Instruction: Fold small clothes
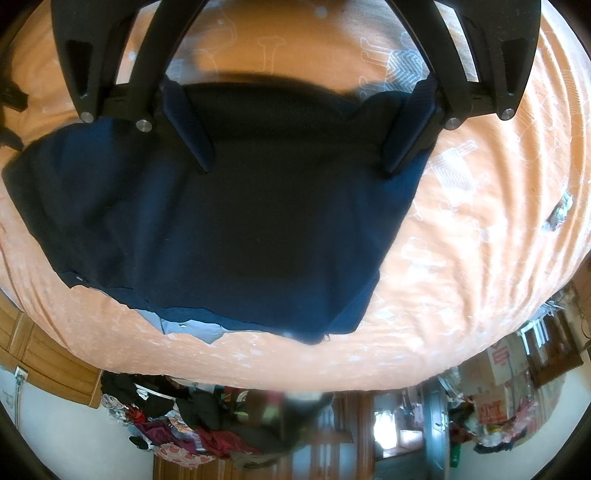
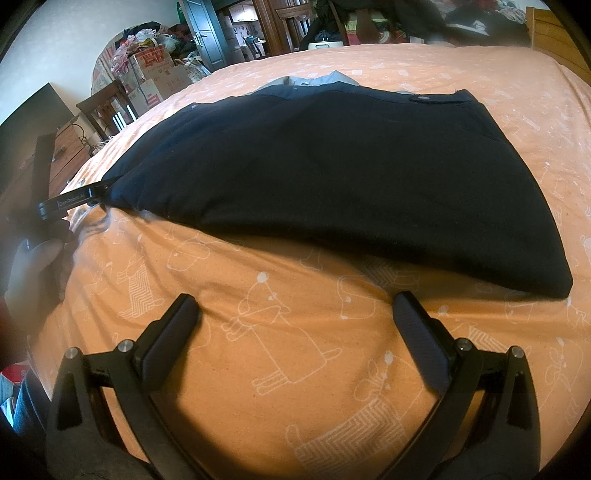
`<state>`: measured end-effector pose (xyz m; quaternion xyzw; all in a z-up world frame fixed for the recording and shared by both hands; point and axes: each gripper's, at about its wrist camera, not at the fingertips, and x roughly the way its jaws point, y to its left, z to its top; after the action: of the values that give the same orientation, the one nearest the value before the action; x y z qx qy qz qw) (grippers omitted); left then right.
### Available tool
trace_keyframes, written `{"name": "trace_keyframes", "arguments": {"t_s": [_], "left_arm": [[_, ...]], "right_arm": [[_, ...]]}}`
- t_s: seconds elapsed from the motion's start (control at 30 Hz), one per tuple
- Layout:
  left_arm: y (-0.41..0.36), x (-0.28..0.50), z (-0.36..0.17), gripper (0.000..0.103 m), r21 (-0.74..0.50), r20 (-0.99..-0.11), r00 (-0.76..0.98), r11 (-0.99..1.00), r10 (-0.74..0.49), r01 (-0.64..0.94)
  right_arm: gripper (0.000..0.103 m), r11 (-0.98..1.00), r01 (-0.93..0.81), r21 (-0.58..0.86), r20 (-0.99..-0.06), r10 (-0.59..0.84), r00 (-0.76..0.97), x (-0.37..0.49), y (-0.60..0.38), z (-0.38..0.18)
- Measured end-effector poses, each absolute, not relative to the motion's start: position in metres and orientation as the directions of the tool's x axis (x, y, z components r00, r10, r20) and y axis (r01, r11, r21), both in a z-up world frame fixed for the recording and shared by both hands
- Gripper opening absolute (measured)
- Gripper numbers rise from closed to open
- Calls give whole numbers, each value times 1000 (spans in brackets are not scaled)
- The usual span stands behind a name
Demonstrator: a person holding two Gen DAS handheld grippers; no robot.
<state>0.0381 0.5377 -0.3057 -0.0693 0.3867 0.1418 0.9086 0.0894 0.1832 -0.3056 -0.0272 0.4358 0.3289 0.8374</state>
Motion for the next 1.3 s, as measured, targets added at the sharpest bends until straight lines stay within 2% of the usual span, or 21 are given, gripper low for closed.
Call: {"name": "trace_keyframes", "arguments": {"t_s": [1.3], "left_arm": [[537,40,-304,98,2,-719,658,948,222,-318]], "right_arm": [[103,782,-575,242,-747,528,404,90,184,-306]]}}
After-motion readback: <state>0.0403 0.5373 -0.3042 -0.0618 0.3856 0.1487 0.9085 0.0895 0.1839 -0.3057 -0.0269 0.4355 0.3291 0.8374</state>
